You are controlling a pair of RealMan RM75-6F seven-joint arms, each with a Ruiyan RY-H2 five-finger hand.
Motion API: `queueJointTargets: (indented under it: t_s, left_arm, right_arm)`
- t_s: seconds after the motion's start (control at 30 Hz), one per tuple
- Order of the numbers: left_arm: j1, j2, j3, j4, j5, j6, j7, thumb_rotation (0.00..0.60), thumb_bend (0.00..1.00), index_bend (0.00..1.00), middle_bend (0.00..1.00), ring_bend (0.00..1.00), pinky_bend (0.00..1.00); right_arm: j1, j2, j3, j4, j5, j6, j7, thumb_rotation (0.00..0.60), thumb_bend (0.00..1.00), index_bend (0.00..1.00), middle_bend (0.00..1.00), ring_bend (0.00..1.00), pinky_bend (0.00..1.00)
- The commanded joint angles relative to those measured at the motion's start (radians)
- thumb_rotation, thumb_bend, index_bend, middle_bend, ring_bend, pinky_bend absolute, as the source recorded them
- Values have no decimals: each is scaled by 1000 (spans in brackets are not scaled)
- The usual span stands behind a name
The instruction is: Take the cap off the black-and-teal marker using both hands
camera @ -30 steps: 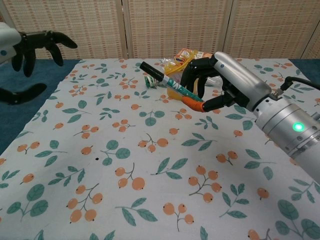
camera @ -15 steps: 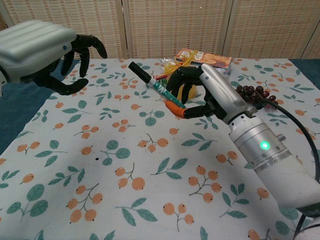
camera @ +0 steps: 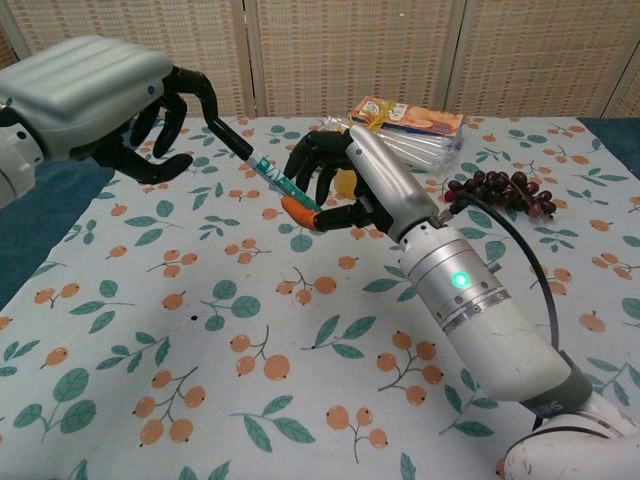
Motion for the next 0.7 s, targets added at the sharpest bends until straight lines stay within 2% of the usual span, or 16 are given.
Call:
queueJointTargets:
  t_s: [0.03,0.2,0.33,0.63,0.7]
  left_arm:
    - [-4,-10,7,12,4,9,-8,600,372,413,675,660,736]
    - [-9,-28,17,22,2,16,-34,600,371,482,703,676,757]
    - [-16,-39,17,22,-2,21,-36,600,358,468,705,676,757]
    - [-30,-41,11,15,-29,13,-34,600,329,320,701,677,758]
    - [-33,-30,11,10,-34,4,-55,600,324,318,678,676,757]
  right_arm:
    - [14,0,1,-12,17,-11,-21,600,377,979,845,574,248]
    - [35,0,-11,-21,43,-27,-72,600,377,979,845,574,248]
    - [48,0,-17,-32,62,-32,-77,600,377,979,845,574,248]
    - [69,0,-27,-42,89,-41,-86,600,377,979,845,574,248]
    - [75,0,-29,-41,95,-44,-82,600,377,979,845,574,248]
